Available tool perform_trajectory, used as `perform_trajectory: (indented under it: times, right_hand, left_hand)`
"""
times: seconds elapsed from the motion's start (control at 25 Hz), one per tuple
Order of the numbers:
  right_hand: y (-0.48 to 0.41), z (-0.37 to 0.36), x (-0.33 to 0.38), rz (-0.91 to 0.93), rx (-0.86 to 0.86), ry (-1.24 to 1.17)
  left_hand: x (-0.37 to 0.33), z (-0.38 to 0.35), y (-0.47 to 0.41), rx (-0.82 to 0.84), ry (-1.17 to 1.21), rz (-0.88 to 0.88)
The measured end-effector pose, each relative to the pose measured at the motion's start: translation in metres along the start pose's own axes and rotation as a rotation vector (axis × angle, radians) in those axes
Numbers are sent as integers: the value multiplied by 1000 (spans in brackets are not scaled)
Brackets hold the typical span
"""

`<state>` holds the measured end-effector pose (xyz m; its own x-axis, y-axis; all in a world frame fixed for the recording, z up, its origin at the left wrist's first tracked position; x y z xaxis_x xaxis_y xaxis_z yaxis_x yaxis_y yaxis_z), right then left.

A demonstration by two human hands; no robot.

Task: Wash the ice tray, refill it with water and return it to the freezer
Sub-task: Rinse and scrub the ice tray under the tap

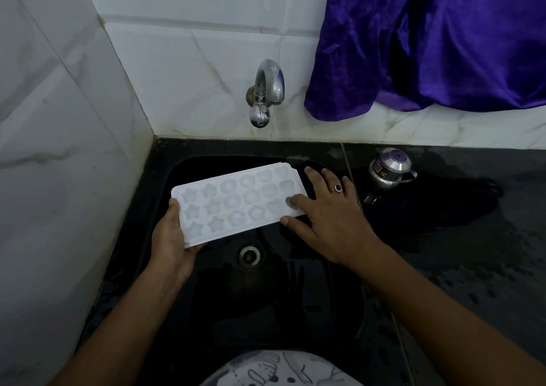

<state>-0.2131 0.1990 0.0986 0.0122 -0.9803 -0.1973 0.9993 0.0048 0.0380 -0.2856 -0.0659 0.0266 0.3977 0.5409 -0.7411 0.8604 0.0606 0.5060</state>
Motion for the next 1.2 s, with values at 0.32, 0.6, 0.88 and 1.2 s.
perform_trajectory:
  times: [0.32,0.6,0.88,1.2]
  right_hand:
    - [1,-5,17,-131,127,-461]
    - [2,-13,22,-305,209,-964]
    - [6,-6,11,-120,-128,-6]
    - [1,-5,-9,132,-49,15]
  left_hand:
    - [7,0,1,-20,18,17]
    - [4,2,0,-23,23,1]
    - [8,-3,3,-11,17,25]
    - [-4,2,-4,-15,-8,-6]
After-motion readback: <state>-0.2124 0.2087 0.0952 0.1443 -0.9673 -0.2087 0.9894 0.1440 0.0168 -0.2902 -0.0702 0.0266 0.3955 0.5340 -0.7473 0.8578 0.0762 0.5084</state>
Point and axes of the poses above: each hand's wrist, its own y-axis away from the middle knuckle, its own z-axis out of the back of the hand, x = y × z, the point moved 3 cm from there along -y, towards the middle knuckle, and after that the axes turned 11 degrees about y, right-handed, at the moved point
